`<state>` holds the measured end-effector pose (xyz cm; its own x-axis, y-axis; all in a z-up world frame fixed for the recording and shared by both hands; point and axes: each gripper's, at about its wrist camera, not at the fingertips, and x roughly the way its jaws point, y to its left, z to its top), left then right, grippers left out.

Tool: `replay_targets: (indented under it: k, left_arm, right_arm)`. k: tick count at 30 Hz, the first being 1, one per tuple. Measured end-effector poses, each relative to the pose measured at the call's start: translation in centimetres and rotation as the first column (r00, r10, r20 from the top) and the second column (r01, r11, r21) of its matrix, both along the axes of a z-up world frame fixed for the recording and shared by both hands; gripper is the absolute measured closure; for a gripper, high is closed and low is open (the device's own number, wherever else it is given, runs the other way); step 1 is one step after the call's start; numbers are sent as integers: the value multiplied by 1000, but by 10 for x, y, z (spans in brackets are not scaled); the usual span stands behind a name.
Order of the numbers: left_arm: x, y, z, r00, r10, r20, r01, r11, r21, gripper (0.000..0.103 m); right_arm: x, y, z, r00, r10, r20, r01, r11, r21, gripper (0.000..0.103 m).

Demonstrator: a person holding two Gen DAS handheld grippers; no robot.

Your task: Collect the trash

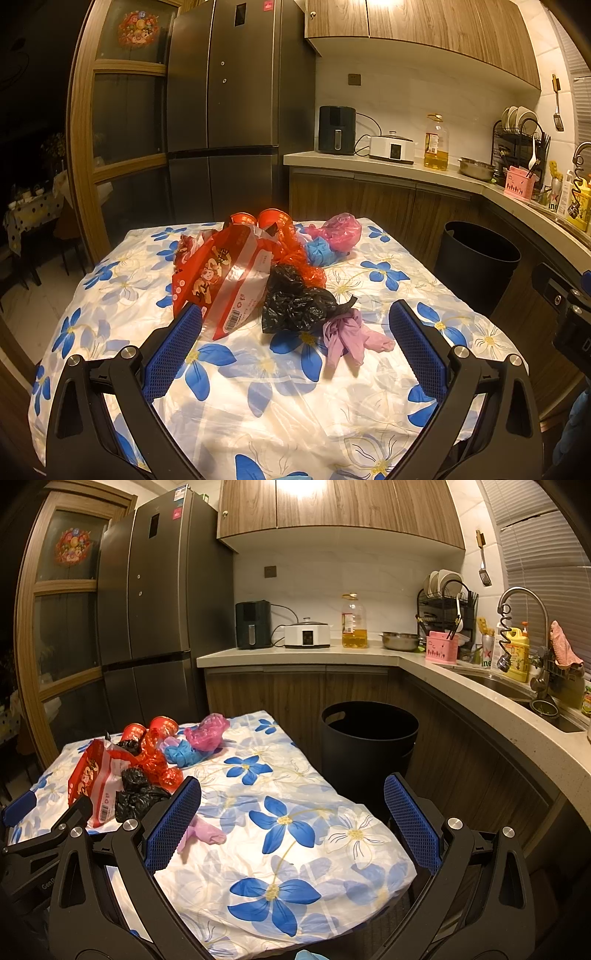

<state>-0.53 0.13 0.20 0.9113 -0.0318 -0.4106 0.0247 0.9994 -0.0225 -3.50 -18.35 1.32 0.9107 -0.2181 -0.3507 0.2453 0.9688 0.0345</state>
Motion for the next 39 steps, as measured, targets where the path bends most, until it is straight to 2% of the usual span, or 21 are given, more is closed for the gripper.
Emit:
replay_targets:
  k: [1,39]
  left_arm:
    - [2,-2,0,1000,9,-14,-9,1000,17,5]
    - [2,-1,0,1000,10,-14,-9,1000,13,5]
  right_arm:
    - [0,0,0,1000,-1,0,1,1000,0,5]
    - [-1,3,7,1000,-2,8,2,1000,-5,5]
